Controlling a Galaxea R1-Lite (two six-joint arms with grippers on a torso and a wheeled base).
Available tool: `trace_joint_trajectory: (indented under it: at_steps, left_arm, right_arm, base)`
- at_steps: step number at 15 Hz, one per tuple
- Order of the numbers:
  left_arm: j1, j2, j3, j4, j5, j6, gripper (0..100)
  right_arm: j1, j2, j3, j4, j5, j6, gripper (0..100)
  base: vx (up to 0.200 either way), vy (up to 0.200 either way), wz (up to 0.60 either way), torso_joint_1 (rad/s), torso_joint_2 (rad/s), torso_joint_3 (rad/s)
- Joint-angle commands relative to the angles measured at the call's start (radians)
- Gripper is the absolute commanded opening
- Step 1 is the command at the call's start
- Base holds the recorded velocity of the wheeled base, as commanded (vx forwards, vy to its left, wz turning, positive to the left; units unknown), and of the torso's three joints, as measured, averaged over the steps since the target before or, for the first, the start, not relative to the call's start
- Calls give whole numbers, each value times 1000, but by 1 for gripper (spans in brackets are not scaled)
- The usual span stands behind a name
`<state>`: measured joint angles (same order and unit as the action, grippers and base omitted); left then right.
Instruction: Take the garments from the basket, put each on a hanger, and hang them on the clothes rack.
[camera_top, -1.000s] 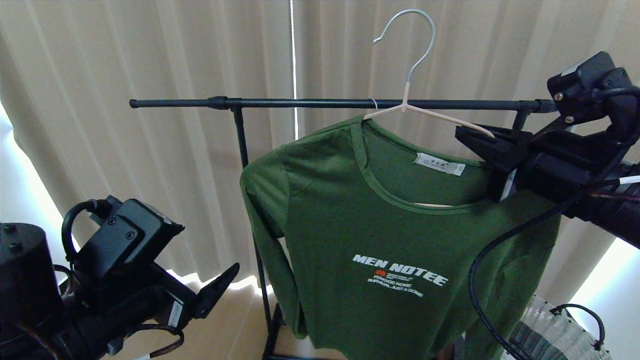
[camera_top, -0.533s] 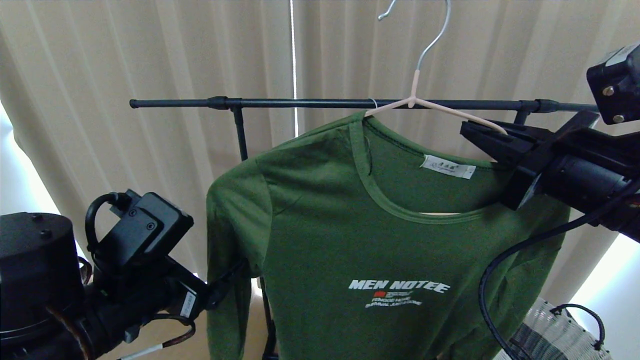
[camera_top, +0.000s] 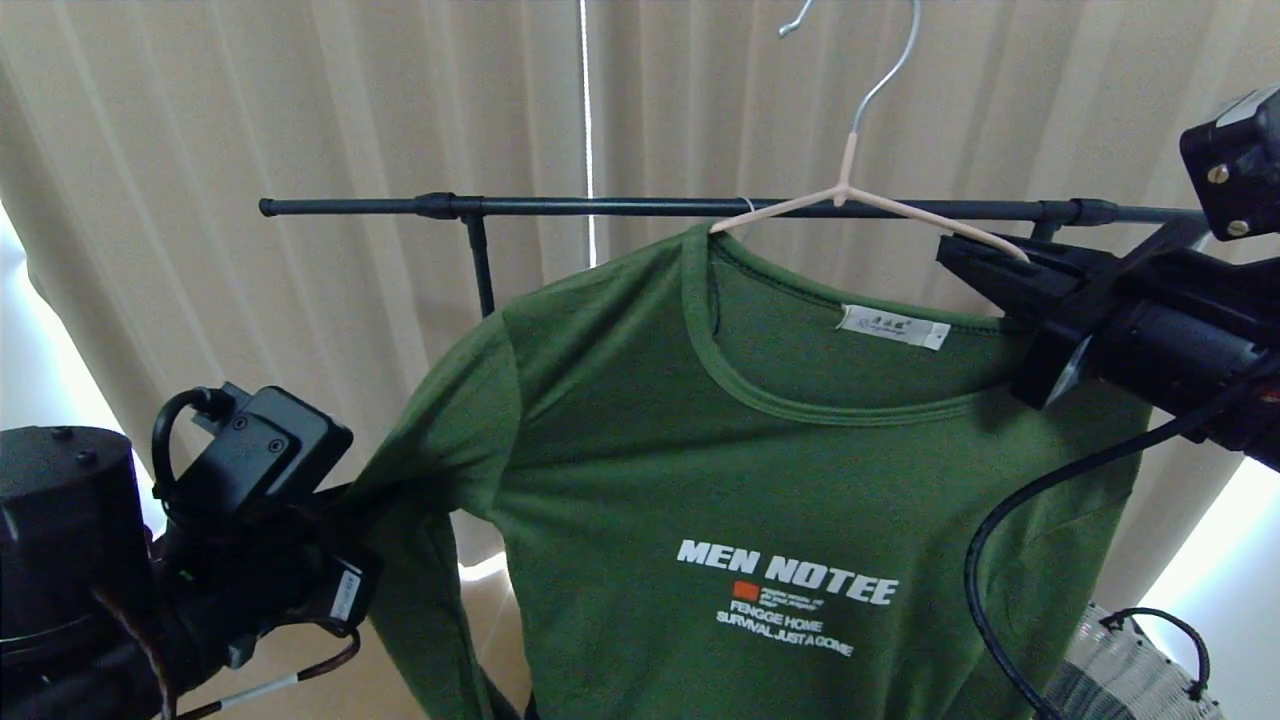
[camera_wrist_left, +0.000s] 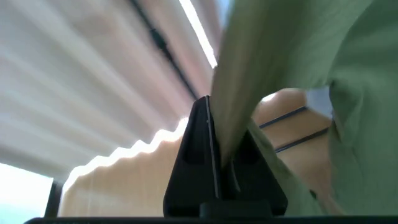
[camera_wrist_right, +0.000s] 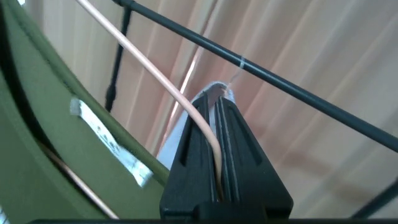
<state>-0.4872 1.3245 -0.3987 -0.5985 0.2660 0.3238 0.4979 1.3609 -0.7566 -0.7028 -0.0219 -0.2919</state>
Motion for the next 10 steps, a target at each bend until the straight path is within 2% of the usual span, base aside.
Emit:
trace_joint_trajectory:
  at_steps: [1,7,8,10]
  left_arm:
    - [52,-13,21,0,1,1,0]
    - [59,-41,38,0,1,-2,0]
    - [59,-42,38,0,-1,-2,100]
    - [59,-44,32,0,-1,-3,100]
  right_arm:
    - [-27,1,-3,0,-1,-1,0]
    - [-44,4,-10,5,4,-1,0]
    - [-44,4,-10,5,4,-3,0]
    - [-44,9,-10,8,0,-3,0]
  base:
    - [0,0,0,0,0,0]
    - [0,0,0,0,0,0]
    - [0,0,0,0,0,0]
    - [0,0,0,0,0,0]
